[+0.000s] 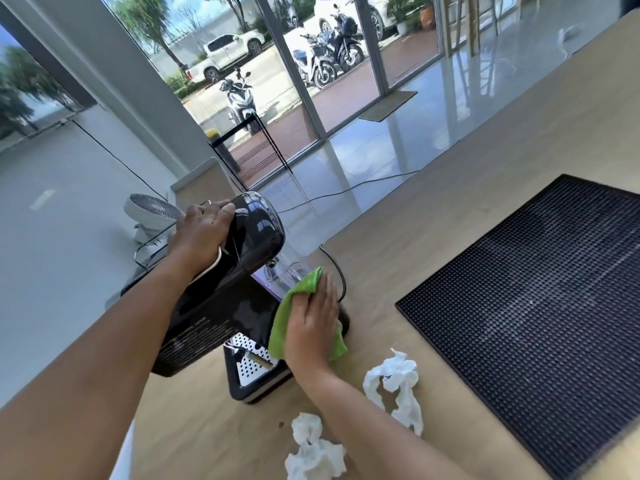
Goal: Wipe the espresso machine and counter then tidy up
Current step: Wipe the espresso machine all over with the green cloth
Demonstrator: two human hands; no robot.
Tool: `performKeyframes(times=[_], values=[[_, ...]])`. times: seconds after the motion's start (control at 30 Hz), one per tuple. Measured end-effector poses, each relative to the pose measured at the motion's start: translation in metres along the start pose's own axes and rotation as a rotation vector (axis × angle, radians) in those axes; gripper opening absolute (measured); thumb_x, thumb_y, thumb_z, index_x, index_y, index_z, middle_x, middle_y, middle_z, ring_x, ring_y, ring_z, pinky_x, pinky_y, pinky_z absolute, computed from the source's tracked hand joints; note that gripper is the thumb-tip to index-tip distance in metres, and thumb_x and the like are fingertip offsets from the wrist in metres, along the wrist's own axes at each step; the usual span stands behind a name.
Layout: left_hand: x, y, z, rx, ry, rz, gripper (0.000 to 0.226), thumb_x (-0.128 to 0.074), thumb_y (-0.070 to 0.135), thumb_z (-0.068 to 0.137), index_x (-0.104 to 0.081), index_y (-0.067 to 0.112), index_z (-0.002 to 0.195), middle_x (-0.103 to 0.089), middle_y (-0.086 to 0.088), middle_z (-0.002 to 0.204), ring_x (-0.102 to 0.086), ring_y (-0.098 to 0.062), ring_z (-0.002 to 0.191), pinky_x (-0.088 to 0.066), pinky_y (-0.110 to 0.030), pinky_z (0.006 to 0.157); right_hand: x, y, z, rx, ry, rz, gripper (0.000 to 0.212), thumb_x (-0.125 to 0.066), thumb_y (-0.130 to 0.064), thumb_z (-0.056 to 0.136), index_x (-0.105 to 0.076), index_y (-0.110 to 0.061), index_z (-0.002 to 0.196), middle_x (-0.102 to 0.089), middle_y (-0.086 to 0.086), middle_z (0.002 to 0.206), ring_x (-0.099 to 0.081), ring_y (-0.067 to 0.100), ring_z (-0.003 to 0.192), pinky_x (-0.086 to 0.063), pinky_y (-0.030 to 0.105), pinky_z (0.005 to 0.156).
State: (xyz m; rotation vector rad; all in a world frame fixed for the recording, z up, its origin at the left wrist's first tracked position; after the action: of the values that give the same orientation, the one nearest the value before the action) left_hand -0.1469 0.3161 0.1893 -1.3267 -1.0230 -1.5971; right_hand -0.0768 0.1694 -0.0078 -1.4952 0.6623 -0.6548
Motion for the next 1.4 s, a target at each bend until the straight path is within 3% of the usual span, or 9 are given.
performKeyframes(times=[0.1,0.17,0.3,0.4,0.57,0.77,0.93,1.07,1.4], values=[[-0.002,0.008,-0.005,-0.094,-0.08,-0.033,0.064,-0.015,0.061,0.092,-0.04,0.029,0.142,-0.041,-0.008,0.147,-0.034,-0.034,0.134,-0.027,-0.047,0.112,0.011,0.042,0.025,-0.109,-0.013,-0.053,0.079,-0.006,-0.062,0.092,-0.037,-0.018,0.149,-0.04,0.0,0.154,-0.033,0.019,0.143,-0.022,0.04,0.118],[0.002,0.019,-0.016,-0.128,-0.156,-0.289,0.043,-0.035,0.04,0.101,-0.052,0.019,0.135,-0.055,-0.002,0.134,-0.048,-0.023,0.126,-0.036,-0.027,0.106,0.02,0.075,0.028,-0.223,-0.012,-0.055,0.074,-0.007,-0.057,0.095,-0.044,-0.017,0.144,-0.047,0.006,0.148,-0.038,0.025,0.138,-0.026,0.044,0.115],[0.013,-0.005,-0.033,-0.104,-0.181,-0.403,0.025,-0.049,0.029,0.098,-0.058,0.033,0.122,-0.061,0.018,0.103,-0.056,-0.004,0.098,-0.037,-0.015,0.089,0.004,0.056,-0.014,-0.085,-0.018,-0.064,0.081,-0.014,-0.059,0.091,-0.009,-0.014,0.157,-0.008,0.006,0.165,-0.009,0.017,0.151,-0.008,0.03,0.122],[0.015,-0.037,-0.043,-0.056,-0.073,-0.288,0.05,-0.051,0.055,0.086,-0.053,0.035,0.132,-0.059,0.009,0.129,-0.053,-0.015,0.121,-0.035,-0.033,0.108,-0.009,0.0,-0.045,0.332,-0.002,-0.255,0.081,-0.034,-0.044,0.097,0.01,-0.01,0.155,0.011,0.014,0.164,0.005,0.025,0.152,-0.011,0.037,0.122],[0.017,-0.05,-0.053,-0.003,-0.031,-0.242,0.051,-0.049,0.053,0.091,-0.042,0.04,0.14,-0.046,0.007,0.146,-0.041,-0.018,0.135,-0.029,-0.038,0.112,-0.038,-0.076,-0.058,1.21,0.036,-0.579,0.096,-0.069,-0.015,0.08,-0.011,-0.019,0.157,-0.001,0.008,0.165,-0.006,0.03,0.151,-0.012,0.049,0.121],[0.019,-0.05,-0.049,-0.023,0.01,-0.158,0.054,-0.045,0.057,0.09,-0.039,0.043,0.141,-0.044,0.007,0.148,-0.038,-0.02,0.137,-0.029,-0.043,0.112,-0.038,-0.095,-0.054,1.741,0.12,-0.74,0.056,-0.037,-0.017,0.098,-0.031,-0.021,0.153,-0.022,-0.004,0.161,-0.012,0.02,0.151,-0.008,0.043,0.121],[0.017,-0.05,-0.051,-0.02,0.005,-0.102,0.056,-0.04,0.06,0.091,-0.035,0.042,0.144,-0.038,0.005,0.152,-0.033,-0.023,0.14,-0.023,-0.047,0.114,-0.03,0.015,-0.042,1.966,-0.203,-1.202,0.064,-0.037,-0.017,0.092,-0.025,-0.016,0.155,-0.02,-0.003,0.162,-0.019,0.017,0.149,-0.004,0.04,0.123],[0.017,-0.048,-0.049,-0.01,0.01,-0.06,0.059,-0.037,0.063,0.09,-0.033,0.041,0.145,-0.035,0.005,0.154,-0.031,-0.023,0.141,-0.022,-0.046,0.114,-0.025,0.08,-0.04,2.041,-0.627,-1.494,0.062,-0.012,-0.001,0.094,-0.02,-0.009,0.155,-0.017,0.002,0.164,-0.017,0.016,0.149,0.008,0.04,0.121],[0.016,-0.047,-0.051,0.014,-0.019,-0.047,0.06,-0.034,0.063,0.091,-0.029,0.042,0.146,-0.031,0.002,0.155,-0.025,-0.024,0.143,-0.016,-0.048,0.114,-0.1,0.082,-0.111,2.169,-1.082,-1.461,0.065,-0.035,-0.012,0.1,0.005,-0.001,0.15,0.001,0.004,0.165,0.003,0.019,0.151,-0.001,0.039,0.123]])
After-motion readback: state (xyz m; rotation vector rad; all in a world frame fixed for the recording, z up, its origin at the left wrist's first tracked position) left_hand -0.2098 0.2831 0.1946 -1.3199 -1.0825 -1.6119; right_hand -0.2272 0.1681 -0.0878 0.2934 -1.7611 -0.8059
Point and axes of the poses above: each hand's wrist, its own z-axis towards the middle knuckle, its own x-axis out of the back of the hand, y = z × x, the point moved 9 cm from there along z, towards the middle knuckle
